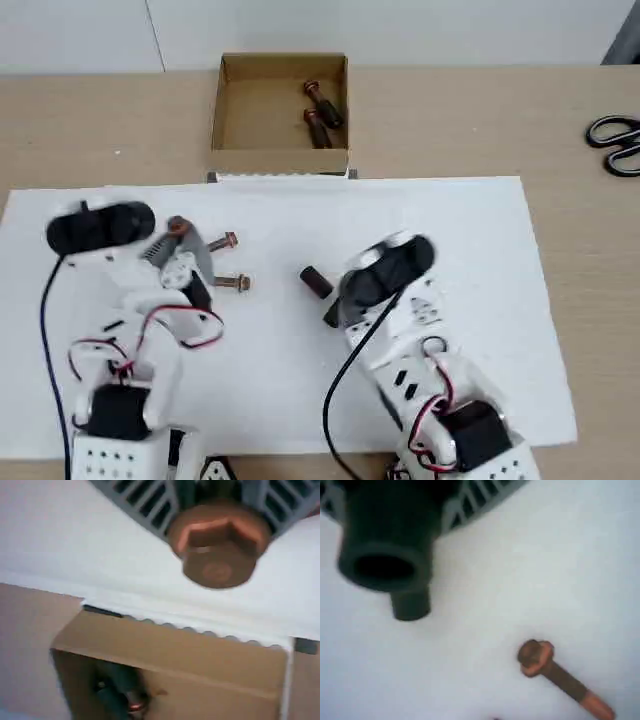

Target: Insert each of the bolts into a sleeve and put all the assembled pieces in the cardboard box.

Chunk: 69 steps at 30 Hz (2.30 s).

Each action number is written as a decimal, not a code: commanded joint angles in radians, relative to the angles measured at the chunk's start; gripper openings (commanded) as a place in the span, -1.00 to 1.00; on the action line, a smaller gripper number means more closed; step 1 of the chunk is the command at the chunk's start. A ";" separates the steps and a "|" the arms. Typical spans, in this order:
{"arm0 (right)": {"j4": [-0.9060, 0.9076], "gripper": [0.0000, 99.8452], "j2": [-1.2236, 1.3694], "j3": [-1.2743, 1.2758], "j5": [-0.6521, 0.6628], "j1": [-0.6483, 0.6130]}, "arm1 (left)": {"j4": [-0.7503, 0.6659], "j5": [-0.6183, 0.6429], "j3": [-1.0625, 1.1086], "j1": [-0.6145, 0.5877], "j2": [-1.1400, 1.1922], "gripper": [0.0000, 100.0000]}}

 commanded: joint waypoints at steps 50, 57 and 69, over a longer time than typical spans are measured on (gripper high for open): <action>-0.288 -0.99 -0.232 0.262 0.229 -0.205 | -0.083 0.322 0.263 0.508 -0.382 -0.99; -0.285 -0.99 -0.232 0.267 0.229 -0.202 | -0.169 0.321 0.257 0.410 -0.384 -0.99; -0.285 -0.99 -0.232 0.316 0.226 -0.202 | -0.163 0.321 0.127 0.397 -0.382 -0.99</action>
